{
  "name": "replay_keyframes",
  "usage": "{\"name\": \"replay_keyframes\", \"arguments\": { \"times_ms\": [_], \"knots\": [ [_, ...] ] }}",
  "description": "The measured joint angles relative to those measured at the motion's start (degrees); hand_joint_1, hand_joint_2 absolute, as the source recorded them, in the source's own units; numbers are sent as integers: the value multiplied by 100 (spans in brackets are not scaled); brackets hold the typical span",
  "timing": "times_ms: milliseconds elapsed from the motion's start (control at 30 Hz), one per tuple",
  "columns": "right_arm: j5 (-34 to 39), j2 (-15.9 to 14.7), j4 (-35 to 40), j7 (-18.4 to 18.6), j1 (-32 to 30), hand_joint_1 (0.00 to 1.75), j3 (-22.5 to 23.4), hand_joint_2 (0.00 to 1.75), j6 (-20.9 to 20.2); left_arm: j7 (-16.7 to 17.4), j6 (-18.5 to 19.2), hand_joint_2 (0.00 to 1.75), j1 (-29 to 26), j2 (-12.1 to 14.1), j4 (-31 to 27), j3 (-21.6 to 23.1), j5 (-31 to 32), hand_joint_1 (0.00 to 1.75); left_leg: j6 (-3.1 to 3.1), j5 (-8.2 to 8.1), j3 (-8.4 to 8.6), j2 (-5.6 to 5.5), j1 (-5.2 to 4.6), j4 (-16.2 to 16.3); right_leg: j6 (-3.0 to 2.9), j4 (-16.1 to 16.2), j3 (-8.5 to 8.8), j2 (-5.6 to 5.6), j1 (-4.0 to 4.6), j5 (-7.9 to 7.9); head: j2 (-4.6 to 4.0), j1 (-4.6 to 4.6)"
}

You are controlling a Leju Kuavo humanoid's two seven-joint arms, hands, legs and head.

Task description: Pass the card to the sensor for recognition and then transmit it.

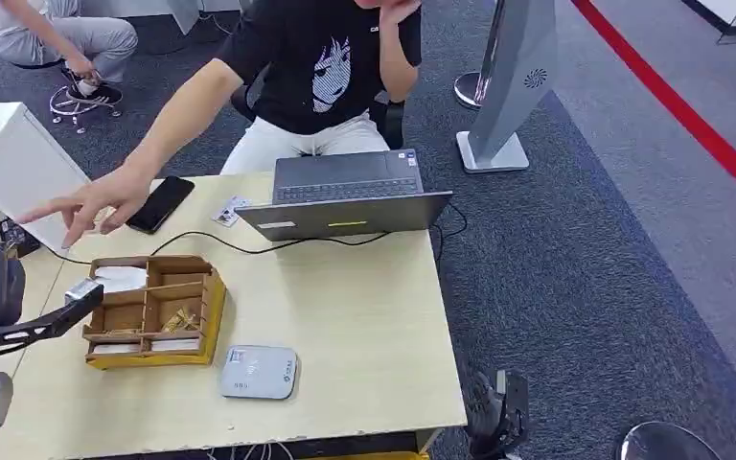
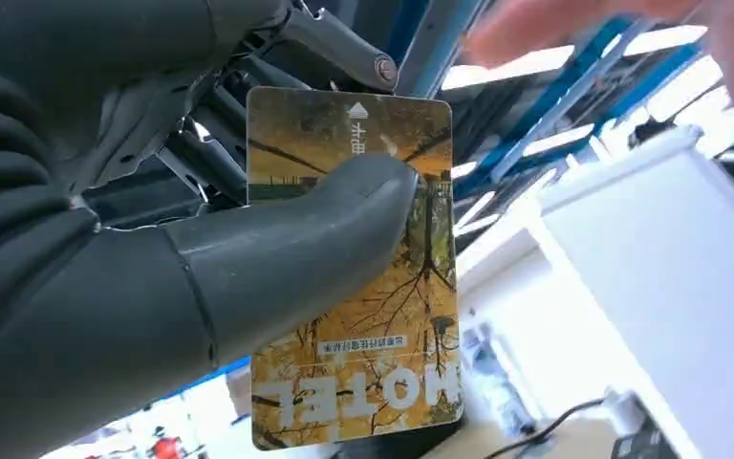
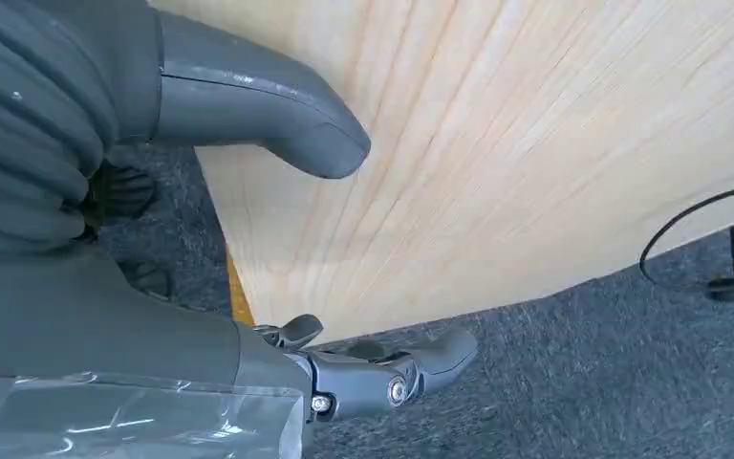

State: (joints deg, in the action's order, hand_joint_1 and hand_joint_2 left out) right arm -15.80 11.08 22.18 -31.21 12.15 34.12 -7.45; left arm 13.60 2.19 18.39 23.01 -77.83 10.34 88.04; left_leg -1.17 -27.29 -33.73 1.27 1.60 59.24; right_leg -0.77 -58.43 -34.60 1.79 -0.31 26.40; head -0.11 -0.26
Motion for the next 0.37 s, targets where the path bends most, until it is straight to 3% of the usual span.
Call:
{"name": "replay_keyframes", "arguments": {
  "times_ms": [367],
  "knots": [
    [-15, 28, -11, 39, 19, 0, -138, 175, -2, -29, -109, 175, 318, -146, 762, -17, 0, 175, 0, -1, 14, 39, 21, -4, -25, -3, -5, 46, 19, -6, 0, 2]
  ]
}}
